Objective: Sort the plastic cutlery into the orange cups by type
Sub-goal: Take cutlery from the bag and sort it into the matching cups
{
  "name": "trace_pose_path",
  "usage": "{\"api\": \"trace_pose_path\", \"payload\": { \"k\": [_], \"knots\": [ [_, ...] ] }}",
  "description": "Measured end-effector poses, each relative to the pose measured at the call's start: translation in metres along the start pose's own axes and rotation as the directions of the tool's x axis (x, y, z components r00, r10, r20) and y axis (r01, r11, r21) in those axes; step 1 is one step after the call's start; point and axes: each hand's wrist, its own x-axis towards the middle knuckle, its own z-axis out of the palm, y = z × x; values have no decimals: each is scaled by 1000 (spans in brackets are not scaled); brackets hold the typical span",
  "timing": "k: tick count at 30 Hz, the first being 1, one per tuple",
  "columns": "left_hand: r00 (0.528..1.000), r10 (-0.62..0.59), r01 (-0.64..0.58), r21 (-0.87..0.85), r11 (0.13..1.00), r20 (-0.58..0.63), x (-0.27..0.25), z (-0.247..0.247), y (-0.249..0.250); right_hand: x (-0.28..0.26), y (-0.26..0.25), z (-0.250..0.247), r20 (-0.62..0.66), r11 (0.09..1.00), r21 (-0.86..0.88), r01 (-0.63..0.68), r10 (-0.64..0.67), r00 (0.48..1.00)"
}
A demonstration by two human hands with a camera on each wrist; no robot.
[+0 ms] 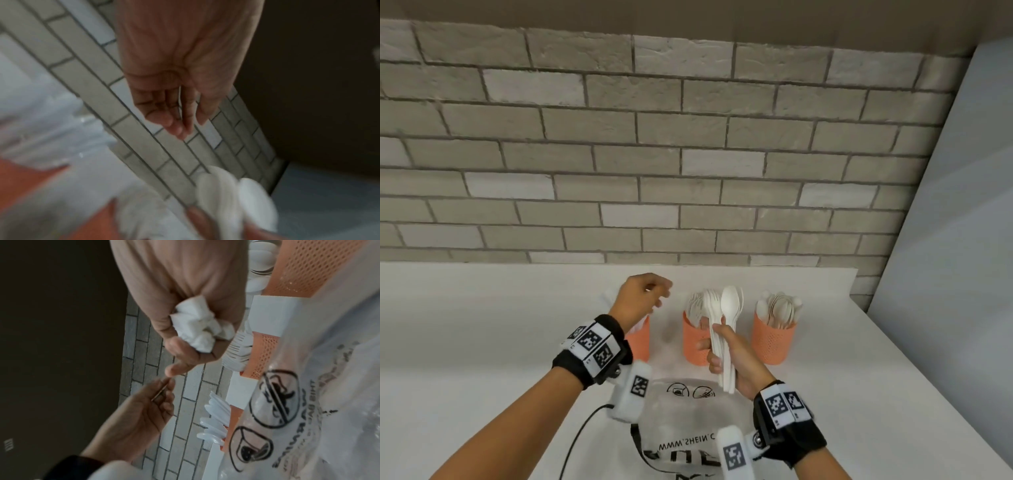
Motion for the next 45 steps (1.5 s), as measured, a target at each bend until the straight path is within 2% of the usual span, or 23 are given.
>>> {"api": "trace_pose_path", "payload": {
  "k": [2,4,9,13,16,19,23,26,30,34,38,41,45],
  "knots": [
    [989,-85,100,-124,987,124,-12,11,15,3,-2,3,-10,999,-32,28,-29,1000],
    [972,-136,173,-189,967,194,-20,23,22,4,-2,7,-15,997,-65,47,-48,999],
    [957,-232,275,-296,915,172,-24,46,22,2,0,10,-10,984,-151,93,-96,995],
    [943,-254,316,-345,884,214,-26,56,21,-4,-1,8,13,979,-178,99,-98,995],
    [927,-255,359,-451,817,277,-25,58,21,-6,-3,2,20,995,-66,76,-75,997],
    [905,-247,411,-565,716,345,-23,59,19,-8,-5,-5,25,997,61,54,-56,998],
    [881,-252,460,-601,653,401,-25,63,21,-9,-6,-12,-25,997,-8,80,-80,996],
    [884,-275,457,-578,676,378,-26,68,23,-9,-5,-15,-76,977,-157,146,-159,984],
    [915,-255,389,-523,758,312,-28,72,29,-10,-5,-16,-102,914,-332,235,-282,954],
    [954,-224,292,-460,839,197,-27,76,28,-11,-5,-17,-105,879,-406,249,-315,943],
    [964,-227,263,-342,902,142,-24,77,27,-12,-4,-22,-79,863,-443,244,-309,948],
    [959,-226,268,-282,921,171,-21,75,25,-13,-3,-27,-48,855,-471,219,-272,961],
    [927,-261,325,-232,917,270,-20,70,26,-19,-8,-35,-35,885,-428,185,-221,975]
  ]
}}
